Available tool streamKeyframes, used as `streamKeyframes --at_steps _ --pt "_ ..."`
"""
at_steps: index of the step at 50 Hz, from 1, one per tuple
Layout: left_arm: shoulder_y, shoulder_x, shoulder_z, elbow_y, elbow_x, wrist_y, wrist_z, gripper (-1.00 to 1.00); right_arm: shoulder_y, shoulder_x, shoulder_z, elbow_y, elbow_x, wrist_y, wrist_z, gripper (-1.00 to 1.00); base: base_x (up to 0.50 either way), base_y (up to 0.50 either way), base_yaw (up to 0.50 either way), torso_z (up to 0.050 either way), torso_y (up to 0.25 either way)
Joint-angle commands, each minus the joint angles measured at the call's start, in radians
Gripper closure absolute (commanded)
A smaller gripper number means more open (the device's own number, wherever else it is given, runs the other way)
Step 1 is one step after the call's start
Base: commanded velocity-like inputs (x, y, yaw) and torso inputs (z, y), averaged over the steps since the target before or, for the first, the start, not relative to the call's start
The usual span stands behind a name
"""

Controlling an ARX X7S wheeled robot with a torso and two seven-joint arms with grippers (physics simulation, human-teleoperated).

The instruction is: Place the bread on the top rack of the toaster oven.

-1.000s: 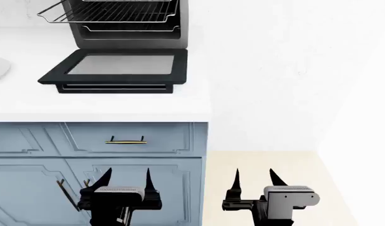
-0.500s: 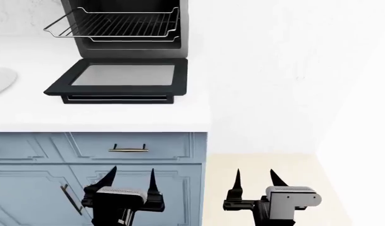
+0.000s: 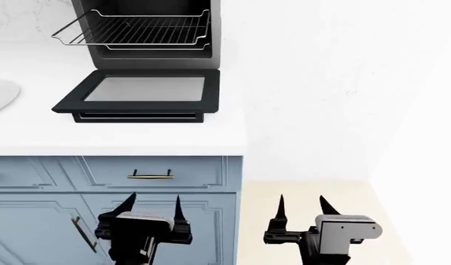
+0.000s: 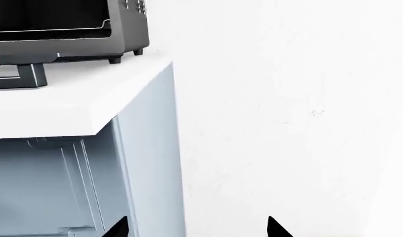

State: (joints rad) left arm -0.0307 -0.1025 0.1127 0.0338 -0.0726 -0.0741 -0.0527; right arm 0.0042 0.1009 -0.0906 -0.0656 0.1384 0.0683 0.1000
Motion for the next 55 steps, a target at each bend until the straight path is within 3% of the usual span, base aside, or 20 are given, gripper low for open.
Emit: streamKeyframes --at_steps 1,6,13,24,33,35,37,41,48,55 --pt "-0.067 -0.037 -0.012 0.245 -0.046 -0.353 -0.008 -1.0 -0.008 0.056 0.014 -0.272 0.042 0.218 0.043 -1.0 0.0 0.0 0.0 0.0 0.0" --pt "-0.096 -0.06 -0.042 0.39 -0.119 -0.516 0.008 -1.0 -0.008 0.101 0.034 -0.493 0.071 0.364 0.064 -1.0 0.0 0.0 0.0 0.0 0.0" --pt "-0.139 -0.086 -0.064 0.464 -0.167 -0.636 0.016 -1.0 0.01 0.14 0.067 -0.623 0.113 0.478 0.072 -1.0 0.0 0.0 0.0 0.0 0.0" --pt "-0.292 -0.107 -0.185 0.647 -0.321 -1.047 -0.006 -1.0 0.148 0.207 0.183 -0.851 0.283 0.771 0.102 -1.0 0.0 0.0 0.0 0.0 0.0" --pt "-0.466 -0.126 -0.251 0.723 -0.385 -1.3 -0.042 -1.0 0.28 0.261 0.352 -0.973 0.528 0.973 0.09 -1.0 0.0 0.0 0.0 0.0 0.0" --pt "-0.503 -0.152 -0.211 0.719 -0.362 -1.326 -0.072 -1.0 0.294 0.307 0.371 -0.98 0.6 0.959 0.132 -1.0 0.0 0.0 0.0 0.0 0.0" --pt "-0.575 -0.114 -0.276 0.718 -0.403 -1.435 -0.061 -1.0 0.316 0.354 0.385 -0.979 0.676 0.969 0.194 -1.0 0.0 0.0 0.0 0.0 0.0" --pt "-0.66 -0.127 -0.285 0.707 -0.427 -1.494 -0.103 -1.0 0.36 0.43 0.379 -0.978 0.786 0.98 0.277 -1.0 0.0 0.0 0.0 0.0 0.0" --pt "-0.745 -0.18 -0.312 0.616 -0.627 -1.494 -0.305 -1.0 0.428 0.505 0.398 -0.972 0.911 0.984 0.352 -1.0 0.0 0.0 0.0 0.0 0.0" --pt "-0.793 -0.195 -0.306 0.567 -0.635 -1.48 -0.383 -1.0 0.428 0.534 0.394 -0.965 0.929 0.961 0.364 -1.0 0.0 0.0 0.0 0.0 0.0"
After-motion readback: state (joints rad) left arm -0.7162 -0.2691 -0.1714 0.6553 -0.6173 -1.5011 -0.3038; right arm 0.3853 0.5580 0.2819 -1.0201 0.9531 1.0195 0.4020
